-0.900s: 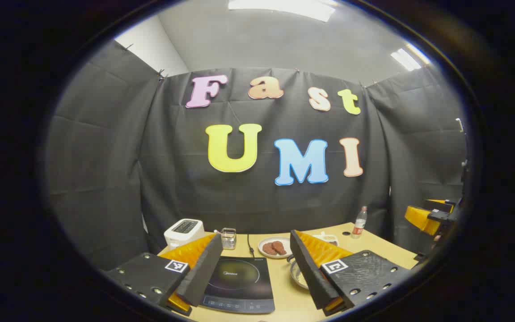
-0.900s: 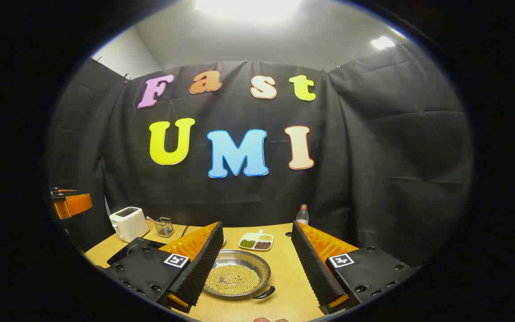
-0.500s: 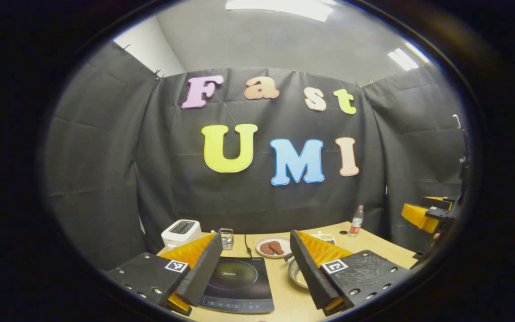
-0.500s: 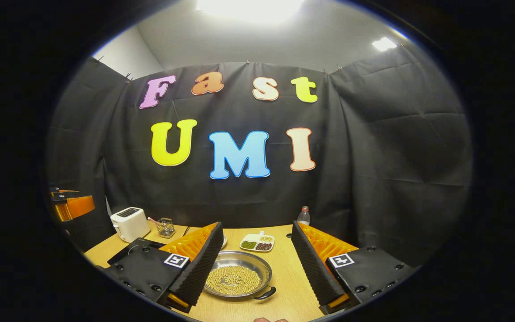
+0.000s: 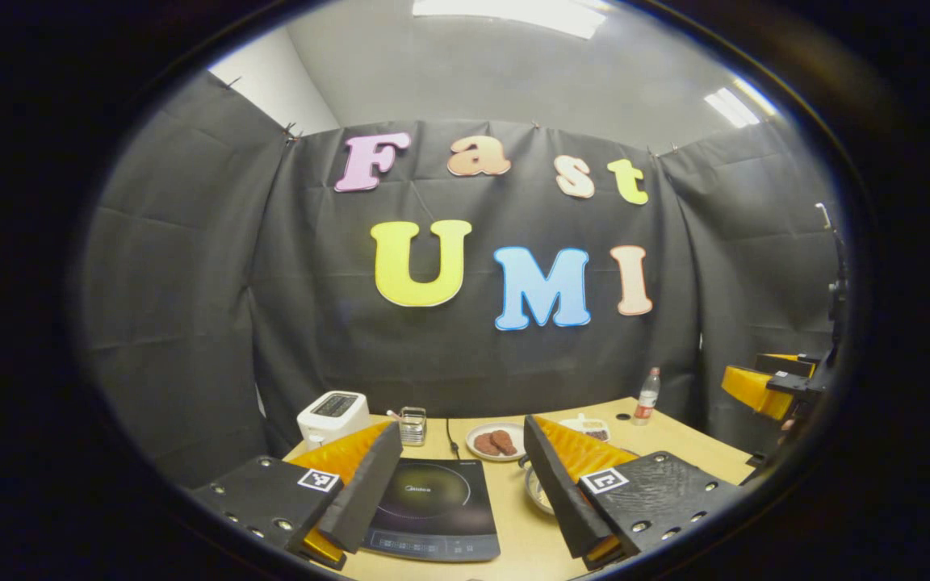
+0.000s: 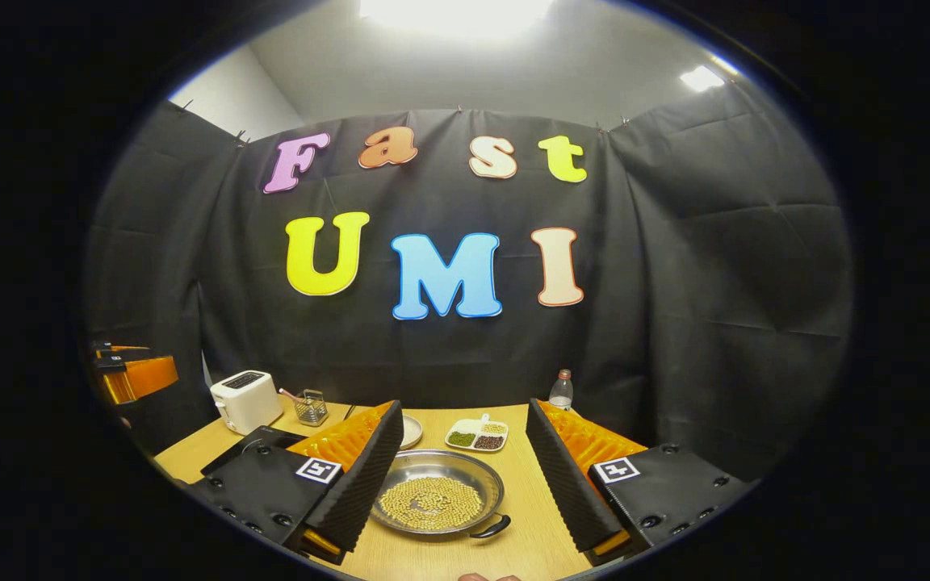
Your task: First push the handle of the pot to place it horizontally, then grasp the pot with both hands and set it on the induction cooktop.
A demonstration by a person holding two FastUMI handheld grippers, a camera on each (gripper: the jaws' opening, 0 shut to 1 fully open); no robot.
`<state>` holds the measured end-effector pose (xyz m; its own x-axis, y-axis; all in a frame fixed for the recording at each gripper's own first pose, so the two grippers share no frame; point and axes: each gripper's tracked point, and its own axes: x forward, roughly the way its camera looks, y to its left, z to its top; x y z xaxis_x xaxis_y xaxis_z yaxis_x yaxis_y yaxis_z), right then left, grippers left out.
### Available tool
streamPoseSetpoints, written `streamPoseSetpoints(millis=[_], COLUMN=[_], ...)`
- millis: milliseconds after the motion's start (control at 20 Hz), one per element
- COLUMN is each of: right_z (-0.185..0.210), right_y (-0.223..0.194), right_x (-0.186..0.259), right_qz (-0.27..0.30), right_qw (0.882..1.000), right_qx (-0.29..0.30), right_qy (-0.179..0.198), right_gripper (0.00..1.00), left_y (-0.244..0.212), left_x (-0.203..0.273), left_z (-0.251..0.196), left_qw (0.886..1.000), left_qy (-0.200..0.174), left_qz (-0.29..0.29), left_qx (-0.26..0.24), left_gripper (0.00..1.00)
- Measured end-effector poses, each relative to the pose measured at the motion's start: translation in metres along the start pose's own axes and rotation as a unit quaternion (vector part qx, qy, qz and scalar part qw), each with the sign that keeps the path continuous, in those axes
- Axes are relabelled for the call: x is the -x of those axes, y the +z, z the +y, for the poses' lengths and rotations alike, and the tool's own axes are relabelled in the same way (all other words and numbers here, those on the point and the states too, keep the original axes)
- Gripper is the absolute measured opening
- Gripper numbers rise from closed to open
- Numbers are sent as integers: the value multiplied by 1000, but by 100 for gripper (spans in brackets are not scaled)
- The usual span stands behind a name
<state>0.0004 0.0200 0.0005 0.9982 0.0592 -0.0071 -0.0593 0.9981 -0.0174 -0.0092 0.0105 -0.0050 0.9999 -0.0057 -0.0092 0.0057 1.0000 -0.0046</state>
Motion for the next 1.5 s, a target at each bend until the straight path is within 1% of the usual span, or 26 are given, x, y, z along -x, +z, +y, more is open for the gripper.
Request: streamPoseSetpoints(millis=[50,100,150,200,250,300,400,500,550,600,650,800,850,900,950,1000,1050,1100,1150,1200,1250,1300,1350,1400,1450,1500], right_z=[2,4,6,8,8,10,16,22,28,33,34,44,46,52,57,61,67,68,73,77,73,80,74,89,93,97], right_y=[0,2,4,5,6,8,10,11,11,12,11,8,7,5,2,-2,-6,-8,-14,-22,-27,-29,-29,-37,-44,-50], right_x=[-1,0,-1,-2,-3,-5,-7,-10,-12,-13,-14,-19,-19,-20,-21,-23,-27,-25,-24,-22,-19,-26,-16,-25,-24,-27], right_qz=[1,1,1,0,-1,-1,2,7,11,16,19,30,35,38,44,52,58,66,78,92,99,109,115,126,137,151], right_qw=[1000,1000,1000,1000,1000,1000,999,999,998,998,997,996,995,995,993,992,991,989,987,984,984,982,981,977,975,972], right_qx=[0,-1,0,3,6,9,11,8,6,5,6,11,13,15,18,22,29,34,40,47,55,57,58,59,57,53], right_qy=[3,7,10,13,16,19,31,44,56,67,73,86,88,96,105,113,117,125,134,143,134,143,146,158,164,174], right_gripper=[98,97,97,97,97,95,97,97,97,97,97,88,73,63,52,45,45,28,10,7,9,6,3,3,3,1], left_y=[0,-1,0,0,0,0,-1,-2,-3,-2,-2,-5,-5,-6,-8,-10,-12,-14,-17,-18,-20,-22,-26,-28,-28,-28], left_x=[0,1,1,1,1,1,2,2,2,3,3,4,5,7,8,8,8,10,10,11,11,12,12,13,13,13], left_z=[0,0,0,1,2,2,4,8,10,12,14,21,23,25,27,30,32,34,36,40,43,44,47,50,55,59], left_qw=[1000,1000,1000,1000,1000,1000,1000,1000,1000,1000,1000,1000,1000,1000,1000,1000,999,999,999,999,999,999,999,999,999,999], left_qy=[0,-1,-1,-1,-1,0,1,4,6,7,9,14,17,19,21,23,25,26,29,31,33,34,33,35,37,40], left_qz=[0,0,-1,-2,-2,-3,-4,-3,-2,-2,-2,-1,-1,-1,0,1,3,6,8,9,10,14,19,22,24,24], left_qx=[1,1,2,2,2,2,4,6,7,8,9,10,9,11,13,16,19,22,25,26,27,27,26,24,22,21], left_gripper=[92,96,96,92,92,92,92,96,92,96,92,92,92,88,88,88,92,96,88,88,92,92,88,88,88,92])
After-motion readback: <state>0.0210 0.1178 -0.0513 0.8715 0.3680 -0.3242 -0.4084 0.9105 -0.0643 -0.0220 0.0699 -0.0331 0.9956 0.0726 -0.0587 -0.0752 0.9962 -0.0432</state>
